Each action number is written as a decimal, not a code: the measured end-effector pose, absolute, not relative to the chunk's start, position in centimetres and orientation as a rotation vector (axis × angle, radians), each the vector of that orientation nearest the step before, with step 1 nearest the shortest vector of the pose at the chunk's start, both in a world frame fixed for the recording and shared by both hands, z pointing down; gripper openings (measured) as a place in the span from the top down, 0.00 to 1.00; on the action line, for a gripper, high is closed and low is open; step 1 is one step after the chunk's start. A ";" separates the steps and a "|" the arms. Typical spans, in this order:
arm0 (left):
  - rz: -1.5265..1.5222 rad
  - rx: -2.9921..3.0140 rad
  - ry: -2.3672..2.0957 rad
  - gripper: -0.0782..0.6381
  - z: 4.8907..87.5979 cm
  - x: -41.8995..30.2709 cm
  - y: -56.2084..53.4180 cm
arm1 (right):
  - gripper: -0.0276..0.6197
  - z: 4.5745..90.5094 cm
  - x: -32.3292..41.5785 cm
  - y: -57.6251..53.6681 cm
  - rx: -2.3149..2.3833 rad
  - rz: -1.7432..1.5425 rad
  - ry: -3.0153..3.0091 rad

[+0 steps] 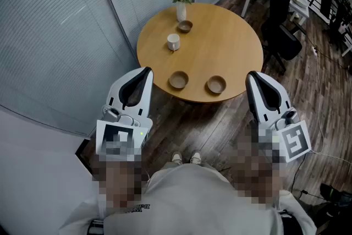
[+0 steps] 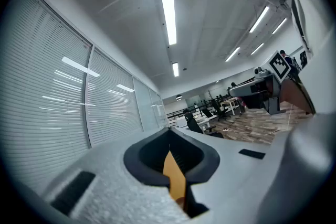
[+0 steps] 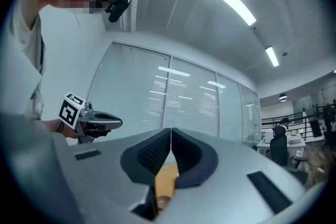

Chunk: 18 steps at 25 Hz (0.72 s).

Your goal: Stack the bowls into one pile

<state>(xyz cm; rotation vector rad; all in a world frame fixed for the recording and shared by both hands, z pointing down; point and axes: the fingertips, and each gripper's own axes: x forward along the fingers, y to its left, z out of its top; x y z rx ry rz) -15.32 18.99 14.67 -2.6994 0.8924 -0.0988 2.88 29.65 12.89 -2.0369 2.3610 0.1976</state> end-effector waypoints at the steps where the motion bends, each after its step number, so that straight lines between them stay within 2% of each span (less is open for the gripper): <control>1: -0.111 -2.706 0.898 0.86 14.9 -15.4 19.2 | 0.91 12.9 2.9 29.8 -2.041 0.189 2.364; 18: -0.136 -2.722 0.933 0.86 17.4 -15.4 17.5 | 0.91 16.0 4.8 28.3 -2.157 0.164 2.370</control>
